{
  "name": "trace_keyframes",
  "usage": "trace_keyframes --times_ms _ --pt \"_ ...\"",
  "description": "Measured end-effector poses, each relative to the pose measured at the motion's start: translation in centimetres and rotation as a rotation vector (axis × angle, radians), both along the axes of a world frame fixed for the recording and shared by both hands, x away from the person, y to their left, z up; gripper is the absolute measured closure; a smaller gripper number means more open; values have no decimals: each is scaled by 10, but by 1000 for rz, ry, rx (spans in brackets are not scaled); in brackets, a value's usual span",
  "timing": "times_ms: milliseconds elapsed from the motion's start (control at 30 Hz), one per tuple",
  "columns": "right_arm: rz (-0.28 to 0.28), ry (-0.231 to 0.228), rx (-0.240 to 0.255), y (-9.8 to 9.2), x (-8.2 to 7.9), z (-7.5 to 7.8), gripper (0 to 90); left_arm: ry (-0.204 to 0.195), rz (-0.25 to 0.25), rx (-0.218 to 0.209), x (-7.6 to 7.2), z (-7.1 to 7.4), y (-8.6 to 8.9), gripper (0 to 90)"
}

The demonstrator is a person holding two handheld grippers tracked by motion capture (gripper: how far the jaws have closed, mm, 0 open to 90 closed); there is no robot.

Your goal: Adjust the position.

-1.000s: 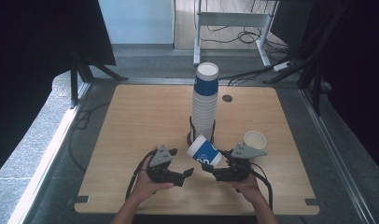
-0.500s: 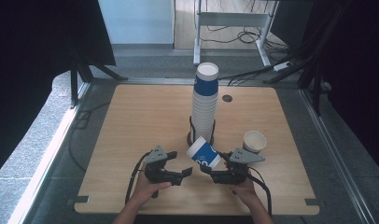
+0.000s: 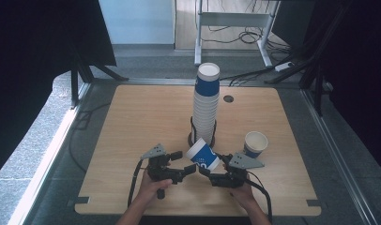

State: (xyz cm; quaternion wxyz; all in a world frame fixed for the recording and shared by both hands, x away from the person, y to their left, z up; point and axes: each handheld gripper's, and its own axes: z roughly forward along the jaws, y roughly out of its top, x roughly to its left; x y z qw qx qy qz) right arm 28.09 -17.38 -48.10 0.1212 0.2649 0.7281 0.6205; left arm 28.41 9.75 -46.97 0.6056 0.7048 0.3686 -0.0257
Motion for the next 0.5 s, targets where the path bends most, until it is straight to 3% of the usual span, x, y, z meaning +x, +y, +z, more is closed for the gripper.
trace_keyframes --times_ms 67,367,500 --pt "1 -3 6 0 -1 -1 275 23 -13 -36 2 0 -1 80" --pt "14 -60 55 2 -6 2 276 61 -51 -115 9 2 -8 76" --pt "18 -69 43 4 -7 0 276 74 -62 -139 10 3 -11 76"
